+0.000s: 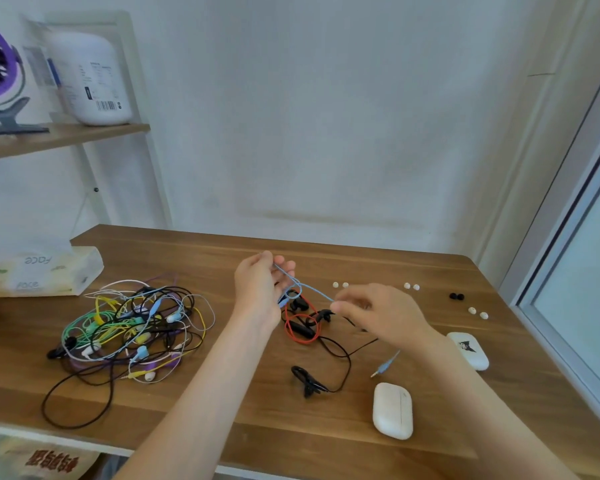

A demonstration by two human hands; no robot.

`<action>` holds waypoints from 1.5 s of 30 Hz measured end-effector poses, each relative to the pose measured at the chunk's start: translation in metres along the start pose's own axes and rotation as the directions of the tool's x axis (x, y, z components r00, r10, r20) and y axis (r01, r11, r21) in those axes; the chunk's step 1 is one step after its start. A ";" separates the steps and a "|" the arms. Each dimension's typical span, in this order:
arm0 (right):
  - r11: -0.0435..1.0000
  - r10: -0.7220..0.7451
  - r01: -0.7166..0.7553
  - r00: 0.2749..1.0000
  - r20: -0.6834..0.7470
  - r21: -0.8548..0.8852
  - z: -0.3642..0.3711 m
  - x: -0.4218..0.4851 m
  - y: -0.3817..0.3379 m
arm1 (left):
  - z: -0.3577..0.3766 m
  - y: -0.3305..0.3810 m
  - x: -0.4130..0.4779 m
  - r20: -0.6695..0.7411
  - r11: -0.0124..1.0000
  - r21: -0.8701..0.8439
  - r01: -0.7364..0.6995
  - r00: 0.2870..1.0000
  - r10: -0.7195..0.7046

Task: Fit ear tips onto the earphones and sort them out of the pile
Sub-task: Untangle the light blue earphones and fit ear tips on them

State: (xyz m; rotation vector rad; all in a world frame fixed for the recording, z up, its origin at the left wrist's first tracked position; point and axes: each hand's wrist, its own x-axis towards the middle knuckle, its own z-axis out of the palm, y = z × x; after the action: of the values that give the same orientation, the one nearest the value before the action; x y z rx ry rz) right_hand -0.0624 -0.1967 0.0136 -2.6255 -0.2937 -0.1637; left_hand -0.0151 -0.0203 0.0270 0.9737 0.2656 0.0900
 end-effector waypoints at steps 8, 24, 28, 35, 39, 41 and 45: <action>0.852 0.112 0.030 0.965 -0.236 0.523 0.006 -0.002 0.011 | 0.001 0.001 -0.004 -0.082 0.994 0.058 -0.092 0.992 0.097; 0.793 0.473 -0.289 0.847 -0.242 0.536 -0.004 -0.004 0.031 | 0.007 -0.005 -0.013 -0.032 0.962 0.244 -0.124 0.990 0.136; 0.854 0.173 -0.090 0.978 -0.115 0.513 0.001 -0.005 0.003 | 0.017 -0.012 -0.020 0.114 0.964 0.239 -0.119 0.989 0.094; 0.842 0.015 0.072 0.988 -0.157 0.534 0.009 -0.001 -0.013 | 0.017 -0.012 -0.026 0.227 0.958 0.249 -0.140 0.970 0.083; 0.709 0.098 0.044 0.982 -0.160 0.704 0.008 -0.001 -0.004 | 0.008 -0.012 -0.018 0.141 0.951 0.274 -0.141 0.984 0.106; 0.672 0.137 0.022 0.979 -0.154 0.740 0.012 -0.002 -0.001 | 0.006 -0.014 -0.015 0.100 0.949 0.284 -0.136 0.989 0.112; 0.498 0.227 -0.001 0.965 -0.130 0.867 0.014 -0.002 0.008 | 0.000 -0.018 -0.008 -0.019 0.954 0.277 -0.116 0.992 0.126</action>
State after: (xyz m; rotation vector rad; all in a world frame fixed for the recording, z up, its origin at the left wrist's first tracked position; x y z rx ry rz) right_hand -0.0620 -0.1972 -0.0028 -1.5657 -0.0675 -0.2032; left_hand -0.0237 -0.0318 0.0133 1.2671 0.2561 0.1870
